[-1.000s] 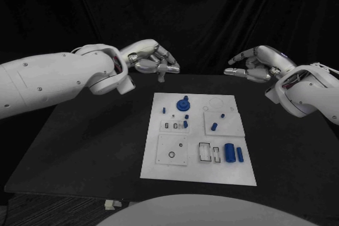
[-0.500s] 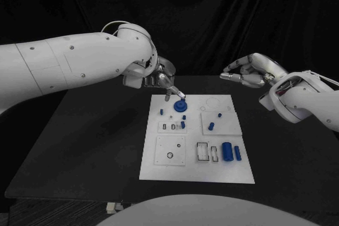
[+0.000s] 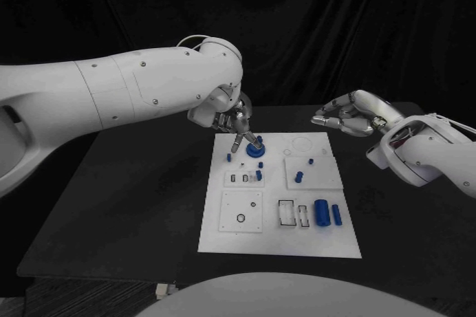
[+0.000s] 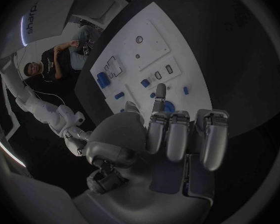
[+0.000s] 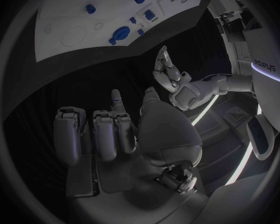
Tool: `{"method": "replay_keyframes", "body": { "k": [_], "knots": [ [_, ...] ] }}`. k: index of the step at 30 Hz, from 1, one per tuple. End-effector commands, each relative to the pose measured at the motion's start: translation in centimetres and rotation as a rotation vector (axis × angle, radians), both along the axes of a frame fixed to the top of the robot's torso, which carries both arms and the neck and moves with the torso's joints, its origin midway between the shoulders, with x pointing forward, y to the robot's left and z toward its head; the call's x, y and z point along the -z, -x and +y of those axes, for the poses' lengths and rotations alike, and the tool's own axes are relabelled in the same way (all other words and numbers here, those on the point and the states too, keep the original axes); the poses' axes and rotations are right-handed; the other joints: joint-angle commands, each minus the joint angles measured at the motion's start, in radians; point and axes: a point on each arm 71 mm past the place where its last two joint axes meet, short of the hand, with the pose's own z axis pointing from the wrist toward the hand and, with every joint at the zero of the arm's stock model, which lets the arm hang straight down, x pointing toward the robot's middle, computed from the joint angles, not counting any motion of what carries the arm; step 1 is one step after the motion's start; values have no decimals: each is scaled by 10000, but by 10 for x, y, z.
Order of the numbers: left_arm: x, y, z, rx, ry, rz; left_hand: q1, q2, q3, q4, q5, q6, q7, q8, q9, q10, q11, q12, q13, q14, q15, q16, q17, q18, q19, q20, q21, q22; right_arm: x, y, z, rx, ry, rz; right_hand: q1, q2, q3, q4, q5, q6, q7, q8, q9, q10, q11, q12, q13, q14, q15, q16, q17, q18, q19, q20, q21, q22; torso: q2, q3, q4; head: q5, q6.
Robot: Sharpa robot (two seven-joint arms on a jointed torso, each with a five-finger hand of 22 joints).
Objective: Assemble the parts on the task board
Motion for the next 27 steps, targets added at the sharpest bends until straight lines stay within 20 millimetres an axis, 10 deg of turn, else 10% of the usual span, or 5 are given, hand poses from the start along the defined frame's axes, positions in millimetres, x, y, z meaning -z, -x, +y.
{"method": "replay_keyframes", "body": {
  "k": [1, 13, 27],
  "knots": [
    [7, 2, -1, -389, -60, 285, -16, 21, 38, 21, 26, 65, -14, -54, -25, 1075, -73, 34, 2624, 1073, -79, 27, 2627, -58, 1047, 51, 30, 2628, 3, 1, 3, 17, 95, 307, 77, -14, -77, 4, 54, 36, -2, 53, -8, 1043, 89, 36, 2630, 1031, 72, 30, 2635, 70, 551, 86, 31, 2336, 28, 37, -26, 72, -2],
    [32, 2, -7, -909, 163, 315, -102, -90, 136, 17, -210, -57, 64, -450, -221, 1075, -29, 34, 2624, 1073, -57, 27, 2627, -48, 1011, 65, 18, 2590, 6, 1, 8, -69, 103, 412, 134, 3, -109, 3, 144, 26, -2, 46, -23, 1043, 91, 36, 2630, 1031, 72, 30, 2635, 71, 548, 88, 27, 2334, 7, -19, 55, -57, -2],
    [52, 6, -22, -1073, 642, 328, -81, -194, 353, -73, -268, 444, -40, -480, -200, 1075, -109, 34, 2624, 1073, -107, 27, 2627, -20, 908, 39, -19, 2483, 7, 3, 10, -157, 106, 363, 193, 16, -162, 6, 246, 89, -6, 79, -24, 1043, 99, 36, 2630, 1031, 76, 30, 2635, 61, 571, 90, 62, 2347, -11, 2, -11, -32, -2]
  ]
}}
